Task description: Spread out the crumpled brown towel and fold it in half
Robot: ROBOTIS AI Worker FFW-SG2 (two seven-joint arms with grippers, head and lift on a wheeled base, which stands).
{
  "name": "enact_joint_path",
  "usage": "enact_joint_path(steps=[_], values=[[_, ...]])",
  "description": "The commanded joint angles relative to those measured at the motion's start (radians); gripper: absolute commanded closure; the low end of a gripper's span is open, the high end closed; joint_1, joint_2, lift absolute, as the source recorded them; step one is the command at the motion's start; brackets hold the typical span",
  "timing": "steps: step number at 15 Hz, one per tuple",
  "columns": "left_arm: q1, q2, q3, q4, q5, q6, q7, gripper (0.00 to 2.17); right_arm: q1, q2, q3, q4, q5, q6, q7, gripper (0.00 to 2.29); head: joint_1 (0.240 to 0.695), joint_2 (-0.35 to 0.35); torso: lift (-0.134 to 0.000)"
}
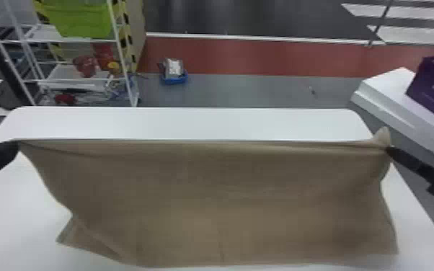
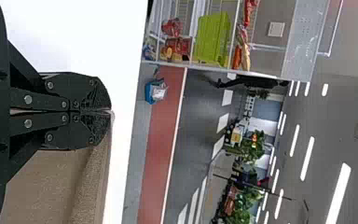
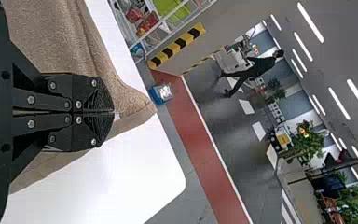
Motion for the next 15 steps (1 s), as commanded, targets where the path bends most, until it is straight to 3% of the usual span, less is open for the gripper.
enact_joint_path(steps=[1,2,5,8,10,13,15], values=[[-0.026,-0.009,-0.102,0.089,-0.092,-0.086,0.038,1.44,-0.043,0.001,0.057,0.156,0.053,-0.221,-0.015,1.36,0.695,-0.053,-0.124],[-0.042,-0.009,-0.138,0.139,-0.12,-0.142,0.064,1.44,-0.071,-0.003,0.072,0.226,0.061,-0.285,-0.017,1.36,0.695,-0.058,-0.124],[-0.083,-0.009,-0.301,0.295,-0.238,-0.261,0.153,1.44,-0.144,-0.075,0.135,0.467,0.102,-0.478,-0.015,1.36,0.695,-0.072,-0.124],[-0.123,-0.009,-0.376,0.409,-0.294,-0.347,0.19,1.44,-0.179,-0.091,0.181,0.611,0.145,-0.62,-0.015,1.36,0.695,-0.111,-0.124],[-0.154,-0.009,-0.381,0.464,-0.307,-0.39,0.211,1.44,-0.219,-0.112,0.223,0.725,0.167,-0.748,-0.015,1.36,0.695,-0.118,-0.124],[-0.189,-0.009,-0.381,0.527,-0.308,-0.418,0.229,1.44,-0.285,-0.12,0.244,0.871,0.219,-0.902,-0.017,1.36,0.695,-0.104,-0.124],[-0.195,-0.009,-0.367,0.554,-0.279,-0.451,0.24,1.44,-0.305,-0.127,0.243,0.938,0.221,-1.0,-0.054,1.36,0.695,-0.097,-0.124]])
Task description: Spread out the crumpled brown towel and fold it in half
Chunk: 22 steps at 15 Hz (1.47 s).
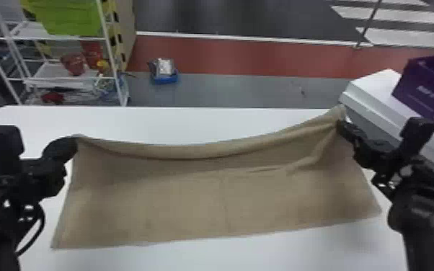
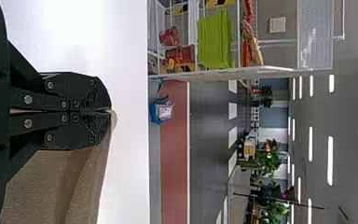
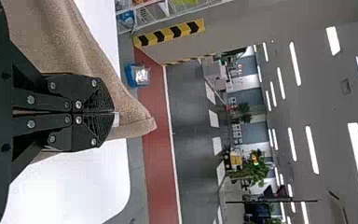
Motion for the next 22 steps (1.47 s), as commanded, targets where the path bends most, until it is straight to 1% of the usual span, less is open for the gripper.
enact_joint_path(steps=[1,2,3,4,5,6,7,8,9,10,11,12,13,14,15,16,18,19,21,22], values=[[-0.008,-0.009,0.02,0.027,0.04,-0.02,0.015,1.44,-0.017,-0.017,0.0,0.07,0.003,-0.079,-0.036,1.36,0.695,-0.096,-0.124],[-0.01,-0.009,0.023,0.027,0.053,-0.02,0.032,1.44,-0.027,-0.034,0.002,0.102,0.008,-0.089,-0.045,1.35,0.695,-0.099,-0.124],[-0.013,-0.009,0.021,0.03,0.053,-0.02,0.03,1.44,-0.039,-0.046,0.002,0.127,0.025,-0.089,-0.054,1.22,0.695,-0.101,-0.124],[-0.017,-0.009,0.017,0.038,0.051,-0.02,0.03,1.44,-0.044,-0.049,0.006,0.147,0.037,-0.089,-0.054,1.08,0.695,-0.105,-0.124],[-0.022,-0.009,0.011,0.044,0.049,-0.02,0.032,1.44,-0.045,-0.048,0.011,0.148,0.057,-0.089,-0.057,0.83,0.695,-0.109,-0.124],[-0.028,-0.009,0.001,0.055,0.046,-0.02,0.037,1.44,-0.04,-0.048,0.019,0.148,0.065,-0.089,-0.064,0.46,0.695,-0.112,-0.124],[-0.037,-0.009,-0.011,0.072,0.037,-0.02,0.043,1.43,-0.036,-0.048,0.029,0.148,0.071,-0.086,-0.073,0.15,0.695,-0.114,-0.124],[-0.046,-0.009,-0.029,0.089,0.03,-0.02,0.055,1.41,-0.033,-0.048,0.042,0.147,0.077,-0.076,-0.087,0.04,0.695,-0.117,-0.124],[-0.054,-0.009,-0.043,0.102,0.016,-0.023,0.058,1.04,-0.027,-0.046,0.046,0.138,0.079,-0.076,-0.09,0.03,0.695,-0.119,-0.124],[-0.054,-0.009,-0.055,0.11,0.01,-0.026,0.064,0.75,-0.01,-0.046,0.048,0.128,0.077,-0.067,-0.09,0.04,0.695,-0.121,-0.124],[-0.054,-0.009,-0.063,0.112,0.007,-0.026,0.07,0.55,0.019,-0.045,0.048,0.09,0.077,-0.058,-0.09,0.05,0.695,-0.122,-0.124],[-0.04,-0.009,-0.063,0.096,0.007,-0.036,0.072,0.47,0.059,-0.04,0.051,-0.008,0.068,0.022,-0.088,0.05,0.695,-0.125,-0.124],[-0.017,-0.009,-0.062,0.079,0.008,-0.045,0.072,0.46,0.104,-0.039,0.056,-0.096,0.062,0.092,-0.088,0.07,0.695,-0.132,-0.124],[0.004,-0.009,-0.055,0.044,0.011,-0.045,0.072,0.37,0.148,-0.039,0.062,-0.18,0.06,0.151,-0.082,0.12,0.695,-0.133,-0.124],[0.021,-0.009,-0.049,0.024,0.013,-0.054,0.078,0.26,0.188,-0.037,0.059,-0.249,0.052,0.194,-0.071,0.14,0.695,-0.134,-0.124],[0.035,-0.009,-0.037,0.007,0.013,-0.054,0.081,0.25,0.216,-0.037,0.057,-0.303,0.051,0.237,-0.062,0.14,0.695,-0.133,-0.124],[0.101,-0.009,-0.012,-0.06,0.025,-0.054,0.072,0.25,0.265,-0.037,0.056,-0.404,0.051,0.322,-0.025,0.14,0.695,-0.125,-0.124],[0.136,-0.009,-0.014,-0.089,0.025,-0.06,0.069,0.25,0.291,-0.037,0.052,-0.453,0.051,0.356,0.012,0.19,0.695,-0.113,-0.124],[0.193,-0.009,-0.022,-0.137,0.039,-0.066,0.066,0.25,0.315,-0.037,0.057,-0.479,0.051,0.368,0.022,0.32,0.695,-0.101,-0.124],[0.216,-0.009,-0.029,-0.155,0.048,-0.066,0.052,0.28,0.323,-0.037,0.06,-0.491,0.051,0.39,0.027,0.5,0.695,-0.1,-0.124]])
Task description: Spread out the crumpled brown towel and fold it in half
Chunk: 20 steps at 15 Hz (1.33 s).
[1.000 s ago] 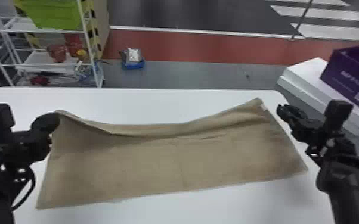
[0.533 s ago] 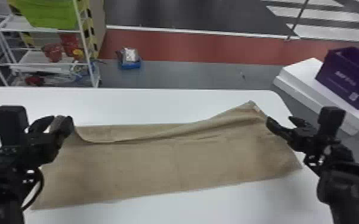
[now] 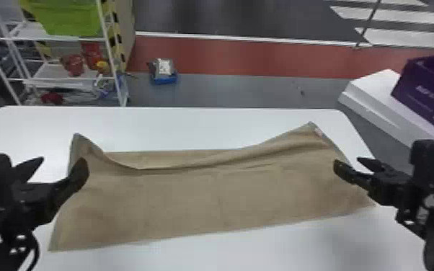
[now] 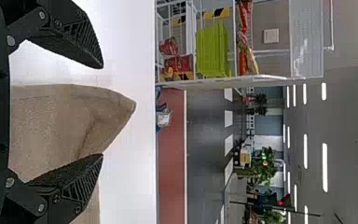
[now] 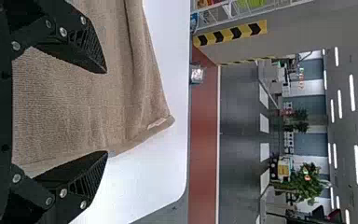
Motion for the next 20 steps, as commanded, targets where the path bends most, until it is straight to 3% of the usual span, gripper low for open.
enact_joint_path(steps=[1,2,3,4,6,12,20], values=[[0.051,-0.009,-0.019,-0.041,0.013,0.002,-0.029,0.52,0.023,0.0,0.007,-0.034,0.0,0.041,0.02,0.79,0.695,-0.106,-0.124],[0.063,-0.009,-0.032,-0.053,0.014,0.011,-0.041,1.15,0.031,0.0,0.005,-0.057,-0.008,0.078,0.029,1.24,0.695,-0.111,-0.124],[0.075,-0.009,-0.045,-0.07,0.017,0.036,-0.052,1.53,0.043,-0.002,0.002,-0.071,-0.024,0.103,0.04,1.51,0.695,-0.116,-0.124],[0.089,-0.009,-0.059,-0.104,0.019,0.137,-0.067,1.97,0.046,-0.002,-0.009,-0.088,-0.028,0.152,0.075,1.6,0.695,-0.124,-0.124],[0.104,-0.009,-0.072,-0.154,0.002,0.309,-0.081,2.04,0.068,-0.005,-0.024,-0.1,-0.021,0.173,0.1,1.66,0.695,-0.147,-0.124],[0.159,-0.009,-0.063,-0.194,-0.009,0.349,-0.083,2.04,0.111,-0.018,-0.033,-0.097,0.002,0.173,0.123,1.68,0.695,-0.187,-0.124],[0.172,-0.009,-0.062,-0.186,-0.067,0.398,-0.081,2.04,0.117,-0.037,-0.012,-0.102,0.026,0.241,0.13,1.68,0.695,-0.181,-0.124]])
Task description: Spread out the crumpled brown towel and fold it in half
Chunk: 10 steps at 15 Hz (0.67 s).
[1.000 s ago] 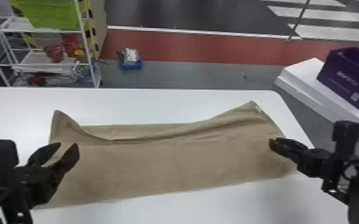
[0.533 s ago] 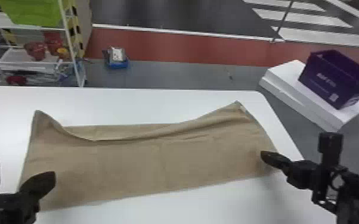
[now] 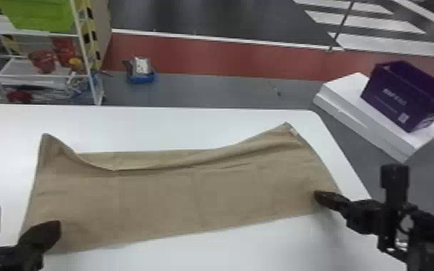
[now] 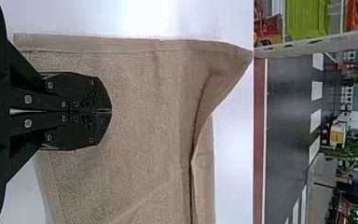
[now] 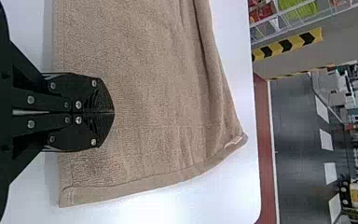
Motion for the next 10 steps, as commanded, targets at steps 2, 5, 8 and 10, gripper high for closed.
enact_joint_path(steps=[2,5,8,10], values=[[0.008,-0.009,-0.001,0.004,-0.026,0.038,-0.002,2.04,0.003,-0.007,0.002,-0.01,0.0,0.038,0.008,1.68,0.695,-0.178,-0.124],[0.026,-0.009,0.003,0.01,-0.036,0.038,0.003,2.04,0.031,-0.007,0.004,-0.045,-0.011,0.063,0.023,1.68,0.695,-0.174,-0.124],[0.057,-0.009,0.016,-0.008,-0.042,0.038,0.005,2.04,0.082,-0.005,-0.012,-0.125,-0.039,0.106,0.034,1.68,0.695,-0.158,-0.124],[0.086,-0.009,0.03,-0.03,-0.044,0.038,0.006,2.04,0.131,-0.007,-0.022,-0.174,-0.048,0.121,0.038,1.68,0.695,-0.151,-0.124]])
